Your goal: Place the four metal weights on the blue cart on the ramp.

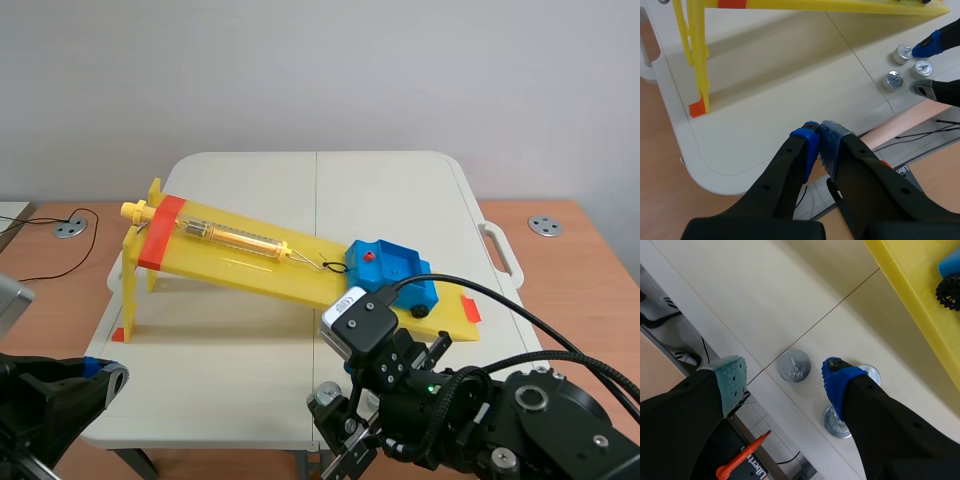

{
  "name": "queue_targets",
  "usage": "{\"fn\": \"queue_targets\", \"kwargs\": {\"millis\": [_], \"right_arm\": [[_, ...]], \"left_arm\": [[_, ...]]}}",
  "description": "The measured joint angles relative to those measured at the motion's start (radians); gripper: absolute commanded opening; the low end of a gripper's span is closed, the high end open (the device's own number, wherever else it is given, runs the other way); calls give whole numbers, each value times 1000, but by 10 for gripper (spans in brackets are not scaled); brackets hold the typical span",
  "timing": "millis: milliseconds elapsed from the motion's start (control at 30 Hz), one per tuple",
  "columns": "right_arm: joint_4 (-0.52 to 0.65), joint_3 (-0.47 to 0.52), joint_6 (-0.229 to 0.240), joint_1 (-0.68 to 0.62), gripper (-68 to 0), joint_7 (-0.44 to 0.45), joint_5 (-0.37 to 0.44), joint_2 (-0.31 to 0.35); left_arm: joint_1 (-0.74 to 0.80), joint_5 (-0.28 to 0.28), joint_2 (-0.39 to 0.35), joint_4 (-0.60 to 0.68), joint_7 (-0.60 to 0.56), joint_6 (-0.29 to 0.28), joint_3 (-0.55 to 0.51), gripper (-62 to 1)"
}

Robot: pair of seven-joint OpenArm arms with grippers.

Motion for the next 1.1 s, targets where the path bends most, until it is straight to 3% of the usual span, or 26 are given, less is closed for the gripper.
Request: {"fn": "queue_targets", "kwargs": {"millis": [900, 1100], "right_arm": [[-147, -60, -8, 61, -362, 41, -67, -34], [-186, -60, -8, 87, -423, 71, -66, -42]], "left_arm": [[0, 0, 0, 0, 0, 0, 0, -580], [0, 0, 0, 0, 0, 0, 0, -580]]}}
